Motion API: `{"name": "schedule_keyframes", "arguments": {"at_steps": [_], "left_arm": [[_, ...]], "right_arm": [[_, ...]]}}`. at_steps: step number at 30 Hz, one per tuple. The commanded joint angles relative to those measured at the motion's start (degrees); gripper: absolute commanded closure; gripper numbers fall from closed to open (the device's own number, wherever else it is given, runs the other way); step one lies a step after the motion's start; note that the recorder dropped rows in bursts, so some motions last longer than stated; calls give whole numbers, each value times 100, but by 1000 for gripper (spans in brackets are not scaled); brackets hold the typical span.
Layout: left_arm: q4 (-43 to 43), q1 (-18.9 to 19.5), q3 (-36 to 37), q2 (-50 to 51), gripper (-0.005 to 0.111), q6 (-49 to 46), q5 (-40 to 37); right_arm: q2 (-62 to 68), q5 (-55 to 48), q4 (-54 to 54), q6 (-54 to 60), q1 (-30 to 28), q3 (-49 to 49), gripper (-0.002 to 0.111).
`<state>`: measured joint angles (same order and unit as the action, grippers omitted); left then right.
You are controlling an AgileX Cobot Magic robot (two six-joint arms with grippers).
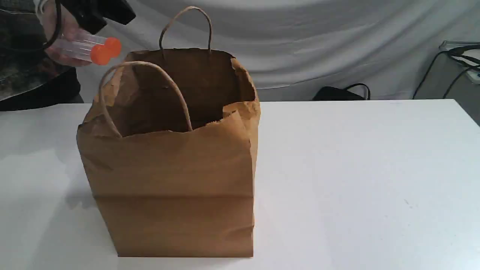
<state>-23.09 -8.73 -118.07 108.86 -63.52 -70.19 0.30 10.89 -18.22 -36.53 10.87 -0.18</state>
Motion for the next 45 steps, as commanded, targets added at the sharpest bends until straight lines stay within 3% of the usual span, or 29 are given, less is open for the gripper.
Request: {"name": "schedule_keyframes", "arguments": {"at_steps": [1, 6, 14, 16, 27, 45], "left_arm": [[-36, 6, -25, 52, 104, -303, 23], [-16, 6, -25, 52, 90, -473, 23], [-200, 6, -14, 52, 38, -922, 23], [-350, 6, -14, 60, 29, -922, 23], [-633, 6, -3, 318, 28, -993, 23], [-333, 6, -3, 993, 28, -993, 23]], "right_arm": [[-30, -64, -21, 12, -17, 18, 108], [-30, -88, -21, 11, -17, 18, 108], [-30, -103, -21, 11, -17, 18, 108], [-30, -103, -21, 11, -17, 18, 108], [-30, -101, -21, -17, -17, 18, 108], [-30, -131, -21, -19, -17, 18, 108]]}}
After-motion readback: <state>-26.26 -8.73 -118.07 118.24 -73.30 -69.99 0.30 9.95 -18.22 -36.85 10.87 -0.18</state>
